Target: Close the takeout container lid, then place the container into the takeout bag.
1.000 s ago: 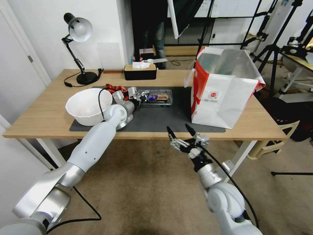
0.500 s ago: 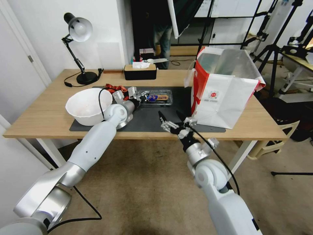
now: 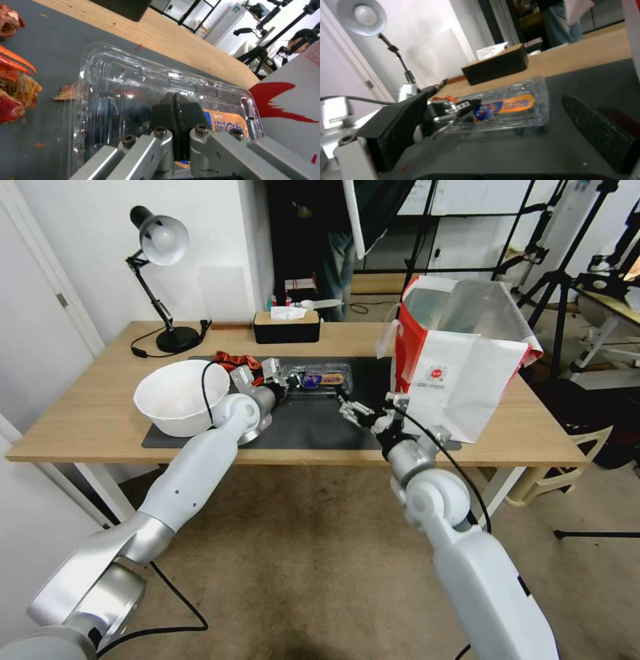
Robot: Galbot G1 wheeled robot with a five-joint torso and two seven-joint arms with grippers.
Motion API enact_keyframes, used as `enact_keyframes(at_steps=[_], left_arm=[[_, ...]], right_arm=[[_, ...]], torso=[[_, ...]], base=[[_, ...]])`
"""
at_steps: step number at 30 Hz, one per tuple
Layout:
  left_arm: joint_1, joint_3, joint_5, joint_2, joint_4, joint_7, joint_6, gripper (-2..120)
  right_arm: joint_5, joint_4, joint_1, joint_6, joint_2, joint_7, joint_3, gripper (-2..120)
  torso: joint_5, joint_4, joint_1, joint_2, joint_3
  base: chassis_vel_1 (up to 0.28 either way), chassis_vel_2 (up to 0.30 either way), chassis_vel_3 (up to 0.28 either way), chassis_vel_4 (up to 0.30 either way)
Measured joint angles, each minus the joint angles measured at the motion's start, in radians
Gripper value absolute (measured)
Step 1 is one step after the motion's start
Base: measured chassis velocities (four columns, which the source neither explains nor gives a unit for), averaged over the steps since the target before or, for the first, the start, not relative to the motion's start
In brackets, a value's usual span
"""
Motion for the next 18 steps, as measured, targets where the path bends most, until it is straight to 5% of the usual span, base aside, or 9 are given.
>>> enact_keyframes(at_steps=[18], left_arm=[[0.018,-0.013,-0.012,0.024,-0.021,0.003,0.005,0]], right_arm=[[0.116,-0.160,0.249,-0.237,-0.004,0.106,-0.025,100]], torso=[[-0.0002,0.0003,0.000,0.000,0.000]], base=[[0.000,0.000,0.000,0.000]])
